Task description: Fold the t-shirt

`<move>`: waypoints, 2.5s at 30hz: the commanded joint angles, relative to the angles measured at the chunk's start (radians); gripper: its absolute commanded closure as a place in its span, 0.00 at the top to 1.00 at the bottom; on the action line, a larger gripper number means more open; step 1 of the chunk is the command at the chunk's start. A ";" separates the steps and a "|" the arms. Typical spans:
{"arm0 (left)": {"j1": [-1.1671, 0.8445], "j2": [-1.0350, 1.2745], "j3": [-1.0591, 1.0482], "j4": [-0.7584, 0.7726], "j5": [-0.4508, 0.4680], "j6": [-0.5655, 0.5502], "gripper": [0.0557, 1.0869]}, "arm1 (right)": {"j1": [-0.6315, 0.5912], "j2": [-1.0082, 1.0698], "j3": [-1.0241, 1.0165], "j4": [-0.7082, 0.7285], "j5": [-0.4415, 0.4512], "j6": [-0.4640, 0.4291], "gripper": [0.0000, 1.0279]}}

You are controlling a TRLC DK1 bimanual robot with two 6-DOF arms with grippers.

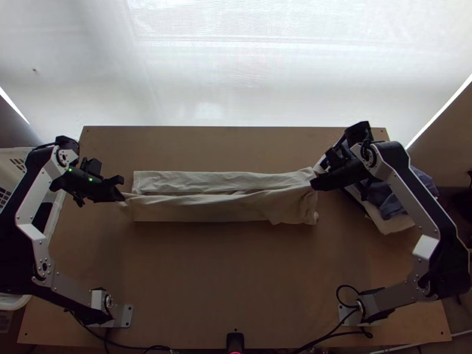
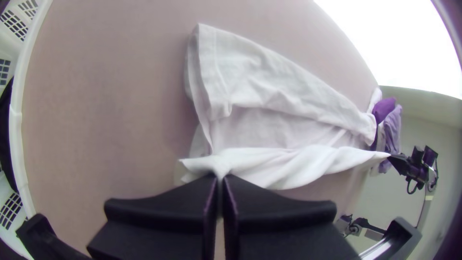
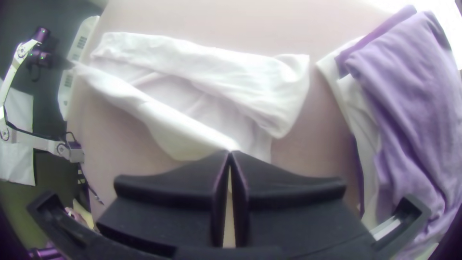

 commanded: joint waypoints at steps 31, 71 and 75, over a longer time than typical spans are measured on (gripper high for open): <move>-0.095 0.201 0.252 0.027 -0.004 -0.172 0.03 | 0.014 0.175 0.155 0.052 0.057 0.014 0.03; 0.111 -0.098 -0.106 0.359 0.001 -0.132 0.95 | 0.591 0.210 0.323 0.198 0.152 0.121 0.82; 0.165 -0.161 -0.213 0.395 -0.001 -0.065 0.95 | 0.659 0.345 0.430 0.199 0.143 0.095 0.82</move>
